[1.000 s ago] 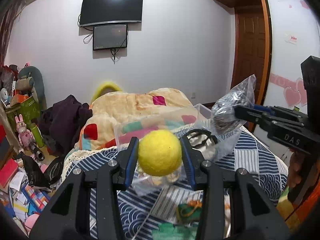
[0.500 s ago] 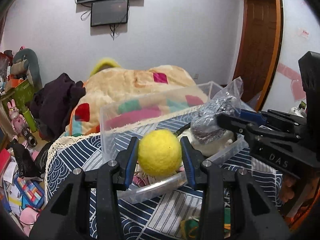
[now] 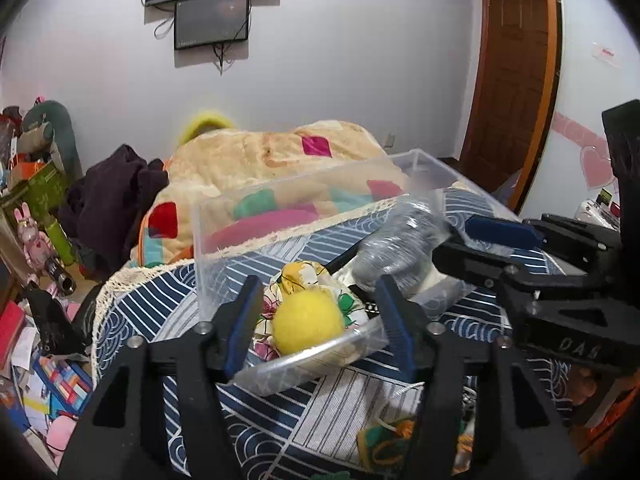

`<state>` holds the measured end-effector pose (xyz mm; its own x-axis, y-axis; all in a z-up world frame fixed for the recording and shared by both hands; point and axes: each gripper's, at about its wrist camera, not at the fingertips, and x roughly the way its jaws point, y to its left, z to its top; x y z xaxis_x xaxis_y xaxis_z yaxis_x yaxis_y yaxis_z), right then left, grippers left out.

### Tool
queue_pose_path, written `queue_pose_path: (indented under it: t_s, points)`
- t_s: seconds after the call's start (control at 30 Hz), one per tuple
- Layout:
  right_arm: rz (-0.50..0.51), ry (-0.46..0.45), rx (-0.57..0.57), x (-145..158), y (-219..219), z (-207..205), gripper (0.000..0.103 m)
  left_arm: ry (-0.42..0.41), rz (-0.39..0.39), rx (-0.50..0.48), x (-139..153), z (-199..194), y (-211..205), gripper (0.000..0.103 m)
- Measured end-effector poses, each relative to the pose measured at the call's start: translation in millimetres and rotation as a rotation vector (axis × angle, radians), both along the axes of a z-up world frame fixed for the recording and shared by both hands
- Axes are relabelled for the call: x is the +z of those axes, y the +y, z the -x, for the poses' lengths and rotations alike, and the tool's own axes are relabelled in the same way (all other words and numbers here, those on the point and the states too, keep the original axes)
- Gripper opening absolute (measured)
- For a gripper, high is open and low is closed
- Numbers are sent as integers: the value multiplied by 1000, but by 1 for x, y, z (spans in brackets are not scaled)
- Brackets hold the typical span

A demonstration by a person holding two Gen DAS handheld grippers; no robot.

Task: Organize soft objects
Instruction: 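Lower the felt ball and silver bag into the clear box and open both tools, then grasp the green knit glove with the left tool while the right tool grasps the white drawstring pouch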

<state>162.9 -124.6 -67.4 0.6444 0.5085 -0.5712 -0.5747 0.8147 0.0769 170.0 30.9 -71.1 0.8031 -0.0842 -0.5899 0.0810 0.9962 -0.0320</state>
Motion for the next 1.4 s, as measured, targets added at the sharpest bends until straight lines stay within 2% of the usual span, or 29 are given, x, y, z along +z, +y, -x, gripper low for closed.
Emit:
queue_pose_path:
  t_s: [0.13, 0.17, 0.23, 0.27, 0.33, 0.43, 0.57, 0.73, 0.97, 1.17, 1.2, 1.23, 1.27, 1.33, 1.4]
  points:
    - [-22, -47, 0, 20, -11, 12, 47, -45, -17, -9, 17, 19, -3, 66]
    - [-31, -59, -1, 25, -13, 15, 49, -60, -22, -10, 22, 26, -4, 68]
    - [-54, -89, -2, 34, -20, 23, 61, -90, -35, -11, 30, 38, -6, 74]
    - [-64, -105, -2, 38, -22, 28, 62, -110, -46, -12, 34, 47, -7, 78]
    - [-68, -131, 9, 44, -24, 39, 62, -139, -57, -10, 40, 61, -8, 78]
    - [-56, -150, 28, 46, -24, 53, 62, -144, -58, -6, 43, 75, -7, 79]
    - [-33, -134, 58, 34, -22, 66, 65, -134, -37, 16, 38, 91, -3, 92]
    - [12, -57, 101, 4, -15, 78, 68, -66, -41, 17, 15, 109, -1, 93]
    - [64, 104, 150, -49, -8, 83, 68, 96, -1, 6, -35, 120, -4, 93]
    - [88, 158, 157, -69, -3, 81, 68, 182, 21, 25, -70, 125, -6, 92]
    - [85, 162, 163, -71, -3, 81, 65, 186, 32, 27, -73, 125, -6, 92]
    - [80, 164, 168, -71, -3, 83, 57, 191, 41, 30, -76, 125, -6, 92]
    - [74, 168, 174, -72, -4, 84, 52, 193, 48, 33, -78, 126, -6, 87]
    - [55, 179, 192, -72, -5, 88, 36, 197, 53, 35, -82, 127, -7, 76]
    - [53, 172, 193, -69, -5, 92, 30, 202, 73, 26, -83, 128, -5, 69]
